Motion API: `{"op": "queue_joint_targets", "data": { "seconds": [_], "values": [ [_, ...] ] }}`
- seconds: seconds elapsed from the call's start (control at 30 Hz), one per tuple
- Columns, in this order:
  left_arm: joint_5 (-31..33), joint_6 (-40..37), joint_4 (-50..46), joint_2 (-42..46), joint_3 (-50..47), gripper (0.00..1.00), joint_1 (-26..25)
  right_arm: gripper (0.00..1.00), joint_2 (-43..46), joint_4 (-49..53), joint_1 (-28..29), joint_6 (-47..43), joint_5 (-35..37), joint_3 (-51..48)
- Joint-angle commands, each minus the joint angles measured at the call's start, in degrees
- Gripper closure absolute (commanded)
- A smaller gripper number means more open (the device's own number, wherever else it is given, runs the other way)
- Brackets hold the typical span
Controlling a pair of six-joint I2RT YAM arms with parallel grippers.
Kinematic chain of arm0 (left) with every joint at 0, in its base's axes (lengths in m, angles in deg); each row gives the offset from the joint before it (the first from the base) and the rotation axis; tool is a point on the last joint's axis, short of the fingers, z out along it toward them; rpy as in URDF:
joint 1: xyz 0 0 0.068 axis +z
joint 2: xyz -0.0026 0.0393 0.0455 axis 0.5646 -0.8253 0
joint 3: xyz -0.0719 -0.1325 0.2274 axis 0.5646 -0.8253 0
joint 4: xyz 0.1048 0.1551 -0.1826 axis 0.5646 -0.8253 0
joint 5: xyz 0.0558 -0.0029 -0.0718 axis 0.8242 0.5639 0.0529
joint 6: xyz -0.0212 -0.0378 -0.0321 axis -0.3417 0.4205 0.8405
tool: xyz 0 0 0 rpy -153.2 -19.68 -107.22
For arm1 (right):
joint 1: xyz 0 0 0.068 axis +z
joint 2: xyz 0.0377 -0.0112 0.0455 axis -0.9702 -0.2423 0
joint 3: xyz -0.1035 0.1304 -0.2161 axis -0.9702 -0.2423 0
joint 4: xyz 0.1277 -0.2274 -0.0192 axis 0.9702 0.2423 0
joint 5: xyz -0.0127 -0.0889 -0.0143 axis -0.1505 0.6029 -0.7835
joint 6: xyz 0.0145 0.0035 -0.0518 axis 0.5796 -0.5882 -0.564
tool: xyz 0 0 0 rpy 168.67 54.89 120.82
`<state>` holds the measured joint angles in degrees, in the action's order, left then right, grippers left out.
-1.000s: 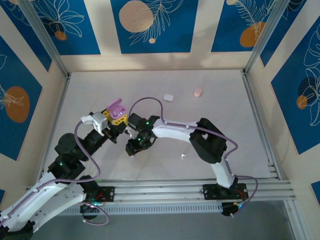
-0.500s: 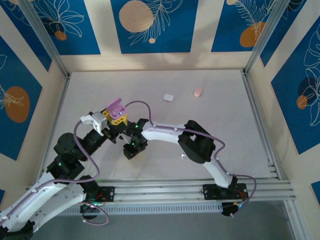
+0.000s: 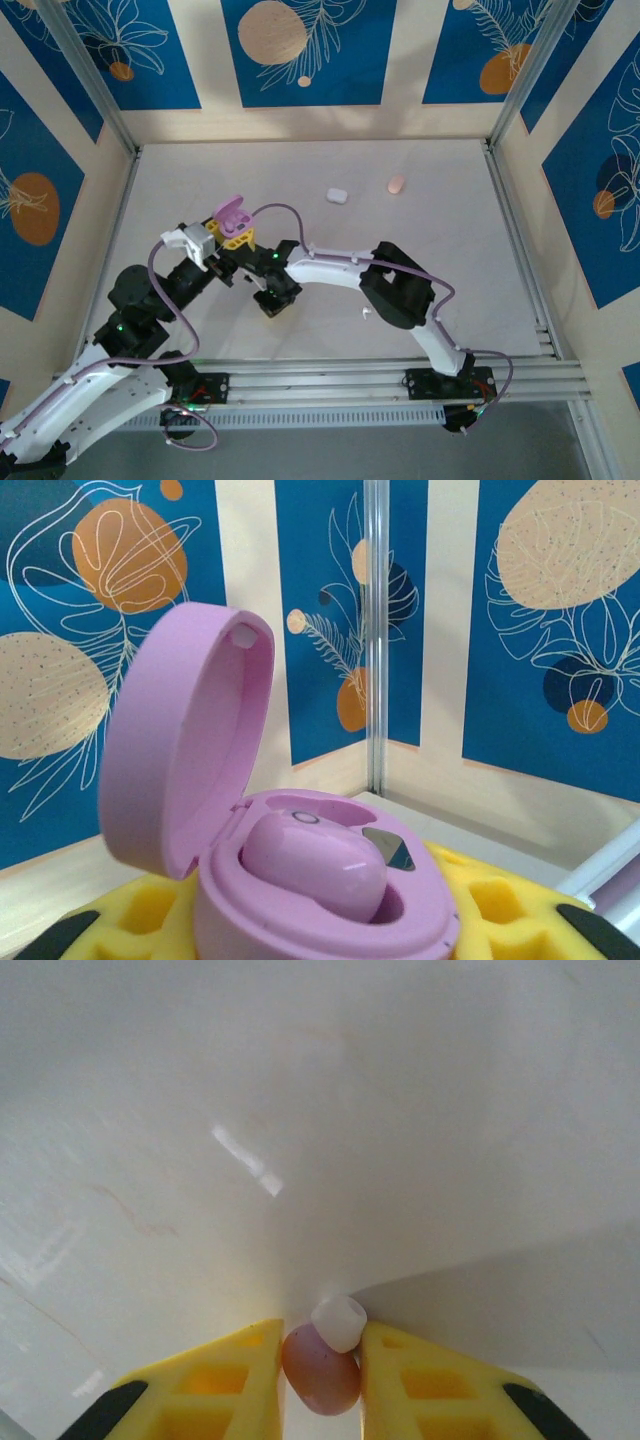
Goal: Insert the wireless bluetooth earbuds into the charging case
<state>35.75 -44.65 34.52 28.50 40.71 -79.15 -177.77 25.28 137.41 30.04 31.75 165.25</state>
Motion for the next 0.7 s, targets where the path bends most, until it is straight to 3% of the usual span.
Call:
{"op": "queue_joint_targets", "data": {
  "seconds": [0.0, 0.33, 0.57, 0.67],
  "values": [
    [-1.03, -0.80, 1.85, -0.82, 1.72, 0.68, -0.58, 0.77, 6.46, 1.11, -2.74, 0.27, 1.98, -5.41],
    [-2.97, 0.83, 5.03, -4.40, 0.14, 0.68, -0.66, 0.76, 17.23, -3.81, -11.69, 0.82, -1.76, -22.98],
    [-4.19, 2.49, 7.49, -7.45, -1.09, 0.68, -0.66, 0.75, 17.06, -4.98, -13.88, 0.76, -2.19, -25.31],
    [-4.96, 3.18, 8.43, -8.71, -1.35, 0.68, -0.66, 0.70, 16.90, -4.25, -13.84, 1.23, -1.09, -24.86]
  ]
}}
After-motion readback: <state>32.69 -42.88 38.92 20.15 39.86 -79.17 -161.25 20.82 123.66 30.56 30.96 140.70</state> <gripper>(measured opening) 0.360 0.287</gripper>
